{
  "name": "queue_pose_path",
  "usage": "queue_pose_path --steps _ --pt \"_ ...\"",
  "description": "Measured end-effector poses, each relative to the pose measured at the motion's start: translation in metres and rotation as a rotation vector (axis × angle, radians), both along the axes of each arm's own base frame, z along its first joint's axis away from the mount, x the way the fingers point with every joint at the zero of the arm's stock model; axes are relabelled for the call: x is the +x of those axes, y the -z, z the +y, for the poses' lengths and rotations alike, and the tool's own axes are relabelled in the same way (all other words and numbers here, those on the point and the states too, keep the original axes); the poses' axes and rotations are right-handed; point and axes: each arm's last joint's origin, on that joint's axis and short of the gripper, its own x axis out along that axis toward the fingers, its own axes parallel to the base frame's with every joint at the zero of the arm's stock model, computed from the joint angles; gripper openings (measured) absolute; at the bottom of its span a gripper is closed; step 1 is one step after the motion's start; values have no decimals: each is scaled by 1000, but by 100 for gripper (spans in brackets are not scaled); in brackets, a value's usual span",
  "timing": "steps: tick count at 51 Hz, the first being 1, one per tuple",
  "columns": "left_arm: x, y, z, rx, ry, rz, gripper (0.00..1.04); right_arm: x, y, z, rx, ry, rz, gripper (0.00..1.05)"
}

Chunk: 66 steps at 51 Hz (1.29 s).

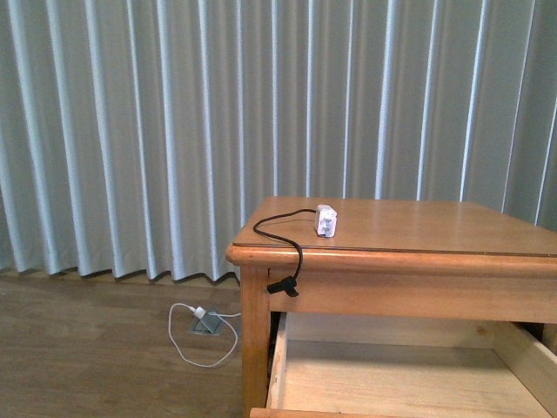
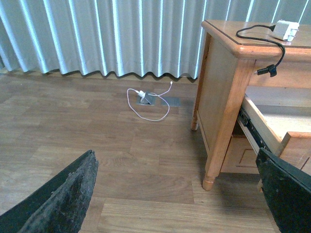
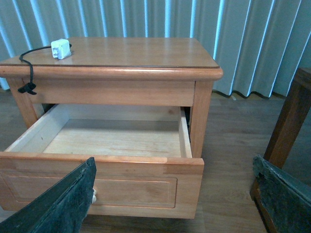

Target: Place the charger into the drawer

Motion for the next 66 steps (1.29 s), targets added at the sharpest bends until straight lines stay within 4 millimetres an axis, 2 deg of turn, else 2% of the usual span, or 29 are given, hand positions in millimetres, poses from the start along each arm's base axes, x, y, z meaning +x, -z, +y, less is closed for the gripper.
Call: queue_pose_path --steps 6,13,18,26,38,46,54,56,66 --pt "0 0 0 -1 -8 0 99 0 0 0 0 0 0 96" --pt "11 0 -11 -230 -316 82 99 0 0 0 0 0 0 96" --pt "24 -17 -20 -252 -273 123 99 0 0 0 0 1 0 96" --pt "58 -57 -34 -209 -92 164 99 0 0 0 0 1 0 96" --pt "132 -109 -65 -16 191 211 99 0 0 0 0 0 0 96" --pt "191 -134 -90 67 245 191 99 0 0 0 0 1 0 96" --pt "243 -148 -121 125 277 196 99 0 0 0 0 1 0 96" --pt "263 -150 -135 140 278 202 99 0 0 0 0 1 0 96" --pt "319 -145 -178 161 299 209 99 0 0 0 0 0 0 96"
